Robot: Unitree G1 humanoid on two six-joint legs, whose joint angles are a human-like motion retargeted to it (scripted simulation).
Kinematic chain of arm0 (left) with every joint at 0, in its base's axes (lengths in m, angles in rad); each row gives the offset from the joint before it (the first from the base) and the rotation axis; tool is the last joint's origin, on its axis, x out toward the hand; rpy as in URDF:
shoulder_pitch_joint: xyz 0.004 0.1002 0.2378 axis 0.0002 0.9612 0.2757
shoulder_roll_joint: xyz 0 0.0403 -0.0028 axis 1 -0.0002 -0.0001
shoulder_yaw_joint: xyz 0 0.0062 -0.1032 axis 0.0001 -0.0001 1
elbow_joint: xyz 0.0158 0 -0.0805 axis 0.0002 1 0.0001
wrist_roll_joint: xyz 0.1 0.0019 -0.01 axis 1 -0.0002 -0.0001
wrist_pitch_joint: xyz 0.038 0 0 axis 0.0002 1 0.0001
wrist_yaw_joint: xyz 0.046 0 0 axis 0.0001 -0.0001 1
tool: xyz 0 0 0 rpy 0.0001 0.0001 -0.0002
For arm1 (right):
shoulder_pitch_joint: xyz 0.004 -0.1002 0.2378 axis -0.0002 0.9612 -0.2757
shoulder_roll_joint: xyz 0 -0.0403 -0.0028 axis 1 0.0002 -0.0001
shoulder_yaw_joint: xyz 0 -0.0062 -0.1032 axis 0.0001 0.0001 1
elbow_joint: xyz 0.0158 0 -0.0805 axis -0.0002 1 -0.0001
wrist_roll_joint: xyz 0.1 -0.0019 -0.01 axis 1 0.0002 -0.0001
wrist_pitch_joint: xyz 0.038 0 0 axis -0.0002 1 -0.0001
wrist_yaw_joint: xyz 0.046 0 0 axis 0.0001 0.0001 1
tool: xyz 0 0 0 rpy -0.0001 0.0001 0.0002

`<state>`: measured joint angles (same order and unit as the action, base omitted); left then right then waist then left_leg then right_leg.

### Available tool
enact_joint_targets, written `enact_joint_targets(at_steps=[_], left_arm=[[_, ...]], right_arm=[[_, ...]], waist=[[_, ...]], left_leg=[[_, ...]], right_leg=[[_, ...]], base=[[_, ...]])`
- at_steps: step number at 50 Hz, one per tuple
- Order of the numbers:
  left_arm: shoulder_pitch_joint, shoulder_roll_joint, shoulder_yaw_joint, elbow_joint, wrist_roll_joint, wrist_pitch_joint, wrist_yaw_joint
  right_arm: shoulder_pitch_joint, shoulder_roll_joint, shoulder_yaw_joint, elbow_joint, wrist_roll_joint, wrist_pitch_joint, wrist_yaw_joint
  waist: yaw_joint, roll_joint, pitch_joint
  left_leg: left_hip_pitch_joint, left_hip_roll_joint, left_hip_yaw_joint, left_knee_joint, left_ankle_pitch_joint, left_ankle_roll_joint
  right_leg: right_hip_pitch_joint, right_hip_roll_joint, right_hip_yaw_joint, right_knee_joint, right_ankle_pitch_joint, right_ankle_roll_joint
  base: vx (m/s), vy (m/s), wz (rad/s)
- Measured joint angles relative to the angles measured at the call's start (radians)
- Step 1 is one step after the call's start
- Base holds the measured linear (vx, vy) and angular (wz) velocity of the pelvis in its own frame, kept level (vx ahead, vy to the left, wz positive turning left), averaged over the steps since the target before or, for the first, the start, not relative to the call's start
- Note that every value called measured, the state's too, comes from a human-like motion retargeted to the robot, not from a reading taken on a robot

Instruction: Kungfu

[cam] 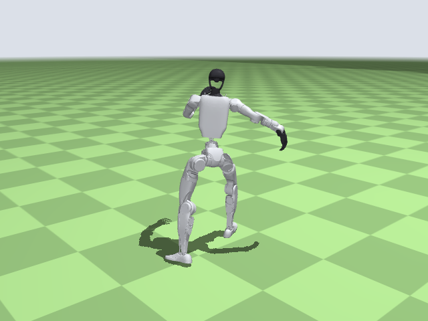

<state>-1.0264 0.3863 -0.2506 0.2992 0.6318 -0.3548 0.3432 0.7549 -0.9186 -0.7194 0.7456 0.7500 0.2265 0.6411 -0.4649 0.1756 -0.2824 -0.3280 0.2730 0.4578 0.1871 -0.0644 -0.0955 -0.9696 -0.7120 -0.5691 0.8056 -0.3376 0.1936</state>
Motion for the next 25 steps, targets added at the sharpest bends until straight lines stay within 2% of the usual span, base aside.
enact_joint_targets(at_steps=[3, 4, 5, 7, 9, 11, 13, 15, 17, 22, 25], left_arm=[[0.163, -0.108, -0.001, 0.112, 0.077, 0.002, 0.02], [0.218, -0.145, 0.003, 0.167, 0.101, 0.006, 0.036], [0.274, -0.184, 0.008, 0.226, 0.125, 0.011, 0.055], [0.367, -0.248, 0.042, 0.411, 0.191, 0.033, 0.139], [0.42, -0.314, 0.092, 0.653, 0.219, 0.086, 0.234], [0.452, -0.364, 0.163, 0.935, 0.232, 0.143, 0.284], [0.467, -0.371, 0.167, 1.152, 0.222, 0.214, 0.268], [0.475, -0.359, 0.134, 1.261, 0.227, 0.294, 0.272], [0.484, -0.366, 0.117, 1.264, 0.234, 0.332, 0.352], [0.525, -0.369, 0.108, 1.171, 0.234, 0.286, 0.463], [0.562, -0.353, 0.105, 1.132, 0.21, 0.287, 0.488]], right_arm=[[-0.14, -0.113, 0.009, -0.14, 0.073, -0.017, -0.006], [-0.226, -0.132, 0.045, -0.186, 0.083, -0.02, 0.001], [-0.323, -0.146, 0.091, -0.23, 0.088, -0.023, 0.011], [-0.627, -0.129, 0.3, -0.254, 0.029, -0.029, 0.049], [-0.949, -0.052, 0.545, -0.187, -0.061, -0.042, 0.088], [-1.208, 0.098, 0.783, -0.03, -0.185, -0.051, 0.135], [-1.353, 0.256, 0.909, 0.159, -0.332, -0.032, 0.237], [-1.444, 0.387, 0.958, 0.354, -0.512, 0.012, 0.356], [-1.464, 0.458, 0.981, 0.44, -0.591, -0.004, 0.387], [-1.434, 0.608, 1.004, 0.499, -0.66, -0.103, 0.327], [-1.419, 0.661, 1.038, 0.519, -0.654, -0.135, 0.364]], waist=[[0.035, -0.052, 0.049], [0.056, -0.056, 0.073], [0.081, -0.055, 0.099], [0.106, -0.043, 0.134], [0.131, -0.048, 0.157], [0.182, -0.041, 0.143], [0.225, -0.021, 0.134], [0.27, -0.002, 0.152], [0.318, -0.013, 0.182], [0.381, -0.048, 0.251], [0.38, -0.046, 0.257]], left_leg=[[-0.081, 0.015, 0.058, 0.006, 0.079, 0.0], [-0.107, 0.031, 0.068, -0.003, 0.133, -0.023], [-0.133, 0.049, 0.07, -0.018, 0.196, -0.06], [-0.223, 0.023, -0.003, -0.055, 0.25, -0.166], [-0.317, -0.059, -0.068, -0.058, 0.242, -0.166], [-0.372, -0.066, -0.108, -0.065, 0.219, -0.166], [-0.427, -0.057, -0.13, -0.073, 0.207, -0.166], [-0.502, -0.054, -0.178, -0.048, 0.215, -0.166], [-0.547, -0.067, -0.214, -0.034, 0.231, -0.166], [-0.519, -0.101, -0.197, -0.089, 0.245, -0.166], [-0.509, -0.091, -0.162, -0.122, 0.263, -0.166]], right_leg=[[-0.07, -0.068, 0.018, 0.032, 0.008, -0.006], [-0.1, -0.068, 0.028, 0.046, 0.015, -0.018], [-0.131, -0.062, 0.04, 0.063, 0.023, -0.031], [-0.238, -0.061, 0.103, 0.079, 0.082, -0.072], [-0.352, -0.09, 0.171, 0.066, 0.142, -0.071], [-0.435, -0.068, 0.203, 0.088, 0.146, -0.072], [-0.491, -0.058, 0.212, 0.125, 0.122, -0.075], [-0.511, -0.071, 0.194, 0.153, 0.097, -0.074], [-0.521, -0.088, 0.198, 0.164, 0.083, -0.066], [-0.501, -0.127, 0.21, 0.172, 0.084, -0.055], [-0.484, -0.119, 0.208, 0.169, 0.086, -0.05]], base=[[-0.56, -0.33, 2.21], [-0.68, -0.16, 1.4], [-0.62, -0.07, 1.14], [-0.57, 0.22, 1.28], [-0.43, 0.48, 1.06], [-0.13, 0.21, 0.27], [-0.08, 0.02, 0.62], [-0.2, -0.05, 1.03], [-0.21, -0.15, 1.1], [-0.12, -0.08, 0.51], [0.11, 0.15, -0.02]])
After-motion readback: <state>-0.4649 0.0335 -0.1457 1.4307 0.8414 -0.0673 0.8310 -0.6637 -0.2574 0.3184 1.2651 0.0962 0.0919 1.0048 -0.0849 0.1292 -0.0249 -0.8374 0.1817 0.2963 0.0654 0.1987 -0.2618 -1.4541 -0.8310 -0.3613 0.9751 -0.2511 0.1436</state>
